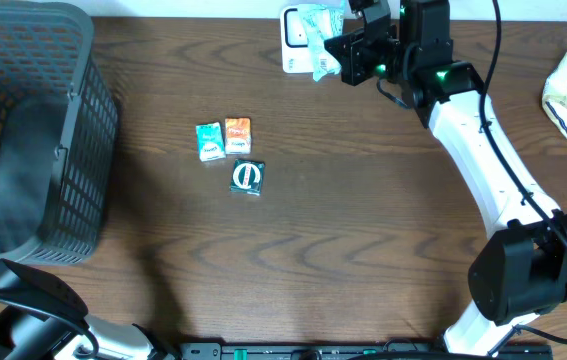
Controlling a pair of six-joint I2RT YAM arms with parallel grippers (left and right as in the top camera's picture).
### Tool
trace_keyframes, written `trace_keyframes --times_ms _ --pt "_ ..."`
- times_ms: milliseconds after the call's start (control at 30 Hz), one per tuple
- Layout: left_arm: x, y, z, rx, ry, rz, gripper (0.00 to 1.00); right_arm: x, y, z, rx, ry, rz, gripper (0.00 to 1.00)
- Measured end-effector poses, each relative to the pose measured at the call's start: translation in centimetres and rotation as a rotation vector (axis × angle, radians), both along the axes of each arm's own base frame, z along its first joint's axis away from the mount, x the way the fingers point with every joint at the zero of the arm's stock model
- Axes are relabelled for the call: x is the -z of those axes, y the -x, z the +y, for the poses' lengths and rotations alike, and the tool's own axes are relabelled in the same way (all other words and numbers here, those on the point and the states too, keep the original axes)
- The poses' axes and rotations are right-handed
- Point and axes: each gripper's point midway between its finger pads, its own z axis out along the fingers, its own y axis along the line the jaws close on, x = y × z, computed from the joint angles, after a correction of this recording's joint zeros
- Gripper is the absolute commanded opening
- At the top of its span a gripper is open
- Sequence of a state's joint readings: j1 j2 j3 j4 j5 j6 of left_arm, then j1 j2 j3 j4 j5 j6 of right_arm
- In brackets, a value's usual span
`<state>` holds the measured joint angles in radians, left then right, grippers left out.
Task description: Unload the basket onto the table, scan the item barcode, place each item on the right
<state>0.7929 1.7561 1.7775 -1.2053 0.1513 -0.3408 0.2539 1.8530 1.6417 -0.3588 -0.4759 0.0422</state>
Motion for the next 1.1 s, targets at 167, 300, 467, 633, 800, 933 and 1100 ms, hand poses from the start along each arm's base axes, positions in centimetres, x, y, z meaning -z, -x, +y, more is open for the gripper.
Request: trace_keyframes --times_ms 167,300,467,633,800,933,1100 --pt "0.0 0.0 0.0 0.000 0.000 0.000 0.98 3.4 -0.1 -1.7 0.167 0.185 0.063 0.01" --pt "0.0 0.0 0.0 0.000 0.000 0.000 0.98 7.8 -0.1 -2.6 0.316 0.422 0.095 0.01" --pt "0.0 0.0 0.0 0.000 0.000 0.000 0.98 15.1 0.8 -4.5 0.432 0.802 0.138 0.01" --pt "0.0 0.0 0.0 0.000 0.000 0.000 0.98 19.3 3.2 -6.7 0.473 1.176 0.152 0.01" --pt "0.0 0.0 0.0 0.000 0.000 0.000 0.98 20.9 5.4 -6.7 0.414 1.346 0.174 0.25" --pt "0.0 0.0 0.0 0.000 0.000 0.000 0.98 21.4 6.5 -4.8 0.354 1.347 0.170 0.19" --pt "0.0 0.0 0.0 0.000 0.000 0.000 0.98 23.2 8.9 0.2 0.199 1.250 0.194 0.20"
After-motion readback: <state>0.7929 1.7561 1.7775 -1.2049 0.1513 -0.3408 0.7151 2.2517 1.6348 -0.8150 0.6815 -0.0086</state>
